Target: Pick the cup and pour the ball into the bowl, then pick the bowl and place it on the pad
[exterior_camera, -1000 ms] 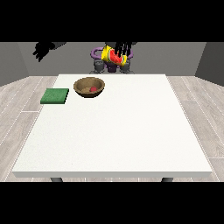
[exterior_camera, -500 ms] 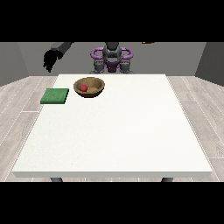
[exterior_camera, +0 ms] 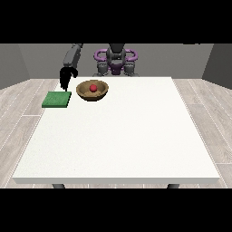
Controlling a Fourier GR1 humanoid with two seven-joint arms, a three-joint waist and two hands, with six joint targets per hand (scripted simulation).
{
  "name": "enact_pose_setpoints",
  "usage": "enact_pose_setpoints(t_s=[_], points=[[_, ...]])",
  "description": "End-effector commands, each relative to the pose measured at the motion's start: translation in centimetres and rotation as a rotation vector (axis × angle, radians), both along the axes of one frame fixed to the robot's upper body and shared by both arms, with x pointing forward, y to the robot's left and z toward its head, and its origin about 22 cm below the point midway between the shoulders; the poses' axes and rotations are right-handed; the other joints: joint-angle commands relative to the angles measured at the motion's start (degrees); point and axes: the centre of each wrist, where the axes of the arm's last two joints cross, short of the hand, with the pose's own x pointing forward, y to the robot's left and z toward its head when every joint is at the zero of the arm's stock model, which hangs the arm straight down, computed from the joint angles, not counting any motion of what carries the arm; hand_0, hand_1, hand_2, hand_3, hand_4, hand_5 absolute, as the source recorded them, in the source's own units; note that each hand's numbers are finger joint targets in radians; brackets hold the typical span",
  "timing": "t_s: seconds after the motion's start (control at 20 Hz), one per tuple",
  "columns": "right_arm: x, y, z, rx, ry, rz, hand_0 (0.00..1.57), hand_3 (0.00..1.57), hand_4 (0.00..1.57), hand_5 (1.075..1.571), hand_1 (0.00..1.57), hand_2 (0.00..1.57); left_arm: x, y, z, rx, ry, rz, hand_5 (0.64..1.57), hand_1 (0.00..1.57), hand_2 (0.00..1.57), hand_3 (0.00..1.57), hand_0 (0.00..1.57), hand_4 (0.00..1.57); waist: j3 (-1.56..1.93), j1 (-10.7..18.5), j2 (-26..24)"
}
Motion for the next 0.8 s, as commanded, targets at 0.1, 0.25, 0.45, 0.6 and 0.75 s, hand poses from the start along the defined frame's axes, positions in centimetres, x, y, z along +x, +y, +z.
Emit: enact_pose_setpoints(t_s=[0.1, 0.25, 0.45, 0.6, 0.75], points=[[0.1, 3.4, -2.9, 0.032, -0.004, 0.033, 0.00, 0.00, 0.65, 1.560, 0.00, 0.00, -1.8, 4.8, 1.2, -0.038, -0.012, 0.013, 1.553, 0.00, 0.00, 0.00, 0.00, 0.98, 0.08, -1.79, 1.93], [0.0, 2.6, -3.8, 0.017, 0.002, 0.036, 0.00, 0.00, 0.58, 1.558, 0.00, 0.00, -3.0, 5.3, 0.2, -0.027, 0.007, 0.016, 1.542, 0.00, 0.00, 0.00, 0.00, 1.00, 0.09, -2.24, 1.42], [-0.4, 4.2, -5.5, 0.026, 0.037, 0.029, 0.00, 0.00, 0.55, 1.558, 0.00, 0.00, -4.0, 6.9, 1.2, -0.025, -0.036, 0.014, 1.535, 0.00, 0.00, 0.00, 0.00, 1.01, 0.09, -1.42, 2.03], [2.0, 2.0, -4.1, 0.020, -0.010, 0.014, 0.00, 0.00, 0.51, 1.552, 0.00, 0.00, -4.4, 7.6, 4.0, -0.022, -0.058, 0.008, 1.538, 0.00, 0.00, 0.00, 0.00, 1.02, 0.11, -1.07, 5.09], [2.9, 4.4, -3.8, -0.001, -0.050, 0.044, 0.00, 0.00, 0.48, 1.548, 0.00, 0.00, -4.6, 8.7, 4.5, -0.037, -0.072, 0.028, 1.536, 0.00, 0.00, 0.00, 0.00, 1.02, 0.08, -2.87, 5.43]])
